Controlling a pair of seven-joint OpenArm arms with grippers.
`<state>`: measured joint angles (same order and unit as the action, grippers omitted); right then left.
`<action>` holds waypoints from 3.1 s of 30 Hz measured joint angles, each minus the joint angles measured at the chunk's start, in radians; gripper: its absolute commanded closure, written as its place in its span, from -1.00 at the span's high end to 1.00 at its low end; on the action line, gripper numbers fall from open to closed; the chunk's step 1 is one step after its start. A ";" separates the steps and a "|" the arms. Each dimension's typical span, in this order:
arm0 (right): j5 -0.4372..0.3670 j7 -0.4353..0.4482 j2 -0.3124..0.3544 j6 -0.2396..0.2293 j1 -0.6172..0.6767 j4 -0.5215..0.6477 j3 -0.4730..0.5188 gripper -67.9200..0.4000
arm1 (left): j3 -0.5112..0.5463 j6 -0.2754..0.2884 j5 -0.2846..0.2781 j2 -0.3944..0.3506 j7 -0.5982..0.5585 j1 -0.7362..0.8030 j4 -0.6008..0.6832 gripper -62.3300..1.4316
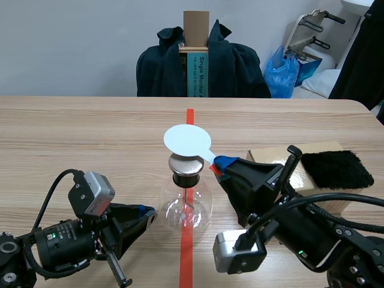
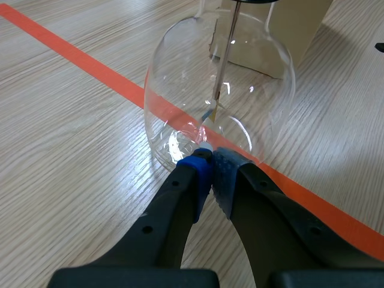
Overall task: Do the electroscope experiment.
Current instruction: 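Bring the plate to the electroscope and point at the metal foil, then move the plate toward and away from the electroscope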
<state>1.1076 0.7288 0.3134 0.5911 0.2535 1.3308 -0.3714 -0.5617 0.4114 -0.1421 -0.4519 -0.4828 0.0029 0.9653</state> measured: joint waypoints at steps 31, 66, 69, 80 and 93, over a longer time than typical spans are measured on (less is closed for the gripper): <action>0.005 0.049 0.016 0.043 0.010 0.000 0.000 -0.97 | 0.000 0.000 0.000 0.000 0.000 0.000 0.000 -0.86; 0.000 -0.155 0.044 0.104 0.069 0.001 0.003 -0.97 | 0.000 0.000 0.000 0.000 0.000 0.000 0.000 -0.86; 0.000 -0.155 0.044 0.105 0.069 0.001 0.003 -0.97 | 0.000 0.000 0.000 0.000 0.000 0.000 0.000 -0.86; 0.003 -0.047 0.044 0.109 0.069 0.001 0.003 -0.97 | 0.000 0.000 0.000 0.000 0.000 0.000 0.000 -0.86; 0.015 0.039 0.044 0.130 0.069 0.001 0.003 -0.97 | 0.000 0.000 0.000 0.000 0.000 0.000 0.000 -0.86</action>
<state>1.1229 0.7677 0.3573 0.7212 0.3222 1.3315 -0.3683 -0.5617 0.4118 -0.1421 -0.4519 -0.4828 0.0029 0.9653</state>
